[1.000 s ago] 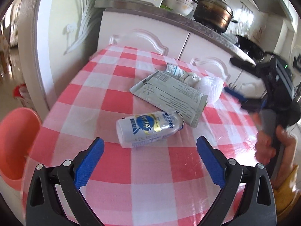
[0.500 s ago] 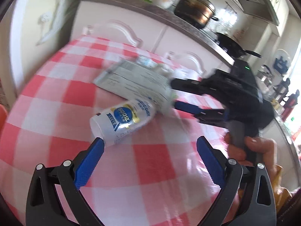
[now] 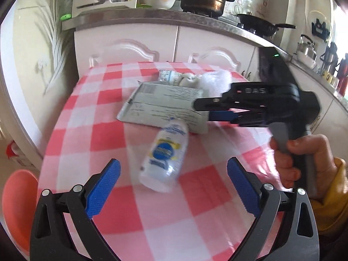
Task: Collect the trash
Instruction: 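Grasp the MAGICDAY bottle with the left tool while the right tool grasps the paper packet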
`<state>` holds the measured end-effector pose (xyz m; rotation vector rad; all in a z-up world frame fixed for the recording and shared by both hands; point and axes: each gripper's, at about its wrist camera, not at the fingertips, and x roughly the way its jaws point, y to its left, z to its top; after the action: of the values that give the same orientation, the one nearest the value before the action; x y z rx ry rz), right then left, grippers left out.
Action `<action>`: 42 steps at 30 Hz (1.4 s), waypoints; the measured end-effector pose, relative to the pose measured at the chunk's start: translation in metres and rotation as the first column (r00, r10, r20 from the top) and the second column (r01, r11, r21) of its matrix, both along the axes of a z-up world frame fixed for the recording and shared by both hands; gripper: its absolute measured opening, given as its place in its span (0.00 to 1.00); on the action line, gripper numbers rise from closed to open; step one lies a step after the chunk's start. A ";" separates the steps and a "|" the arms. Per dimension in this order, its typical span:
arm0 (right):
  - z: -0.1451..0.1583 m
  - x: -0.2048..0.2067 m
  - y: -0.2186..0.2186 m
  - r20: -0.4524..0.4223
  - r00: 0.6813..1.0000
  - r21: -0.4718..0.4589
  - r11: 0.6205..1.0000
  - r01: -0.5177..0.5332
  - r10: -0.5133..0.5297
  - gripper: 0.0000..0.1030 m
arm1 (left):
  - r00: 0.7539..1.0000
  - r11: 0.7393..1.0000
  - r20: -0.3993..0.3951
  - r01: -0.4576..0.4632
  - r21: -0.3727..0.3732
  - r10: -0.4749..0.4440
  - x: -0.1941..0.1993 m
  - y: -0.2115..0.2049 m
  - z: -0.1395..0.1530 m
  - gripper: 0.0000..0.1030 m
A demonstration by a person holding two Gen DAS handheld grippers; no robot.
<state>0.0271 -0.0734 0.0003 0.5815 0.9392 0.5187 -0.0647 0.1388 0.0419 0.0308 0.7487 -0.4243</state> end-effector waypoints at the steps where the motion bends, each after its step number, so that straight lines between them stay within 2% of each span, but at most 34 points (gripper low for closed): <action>1: 0.002 0.000 -0.001 0.010 1.000 -0.018 1.000 0.011 -0.011 0.49 | 1.000 1.000 -0.004 0.000 0.000 0.000 0.006 0.000 -0.002 0.95; 3: 0.011 -0.003 -0.005 0.052 0.998 -0.056 0.998 0.040 -0.037 0.49 | 1.000 1.000 -0.014 0.005 0.006 -0.005 0.013 -0.002 -0.006 0.95; 8: 0.019 0.000 -0.007 0.114 0.993 -0.064 0.997 0.048 -0.041 0.49 | 0.999 0.999 -0.028 0.022 0.042 -0.021 0.022 -0.012 -0.016 0.92; 9: 0.018 0.002 -0.007 0.116 0.992 -0.065 0.997 0.046 -0.038 0.49 | 0.999 0.999 -0.026 0.021 0.043 -0.020 0.023 -0.012 -0.015 0.87; 11: 0.017 0.008 -0.004 0.112 0.994 -0.068 0.997 0.022 -0.014 0.49 | 0.999 0.999 -0.036 0.011 0.044 -0.009 0.025 -0.012 -0.016 0.69; 13: 0.012 0.012 -0.001 0.098 0.995 -0.082 0.996 0.019 -0.011 0.49 | 0.997 0.999 -0.074 0.003 0.033 -0.001 0.029 -0.011 -0.021 0.65; 20: 0.006 0.024 0.006 0.077 0.997 -0.088 0.996 -0.017 0.024 0.49 | 0.991 0.999 -0.121 -0.052 -0.002 0.051 0.035 -0.005 -0.026 0.43; 24: 0.007 0.024 0.017 0.084 0.994 -0.122 0.990 -0.065 0.075 0.49 | 0.983 0.991 -0.140 -0.127 -0.038 0.121 0.044 0.006 -0.027 0.43; 28: 0.008 0.022 0.027 0.106 0.986 -0.097 0.988 -0.120 0.130 0.49 | 0.973 0.980 -0.156 -0.182 -0.079 0.168 0.058 0.015 -0.027 0.43; 33: 0.007 0.024 0.034 0.110 0.978 -0.024 0.984 -0.176 0.177 0.49 | 0.964 0.971 -0.178 -0.217 -0.102 0.197 0.073 0.015 -0.029 0.43; 36: 0.000 0.030 0.033 0.076 0.983 0.067 0.983 -0.173 0.168 0.49 | 0.961 0.967 -0.190 -0.224 -0.121 0.199 0.077 0.014 -0.029 0.43; 38: 0.001 0.031 0.033 0.070 0.984 0.093 0.981 -0.173 0.167 0.49 | 0.961 0.967 -0.187 -0.226 -0.117 0.202 0.077 0.013 -0.029 0.43; 40: 0.003 0.029 0.036 0.083 0.984 0.056 0.985 -0.163 0.158 0.44 | 0.961 0.966 -0.186 -0.229 -0.120 0.204 0.077 0.013 -0.029 0.43; 42: 0.004 0.028 0.039 0.091 0.984 0.010 0.988 -0.155 0.153 0.18 | 0.961 0.965 -0.187 -0.230 -0.125 0.205 0.077 0.013 -0.029 0.43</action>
<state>0.0551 -0.0341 0.0046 0.4990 0.8985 0.6874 0.0122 0.1520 0.0129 -0.2270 0.8804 -0.2712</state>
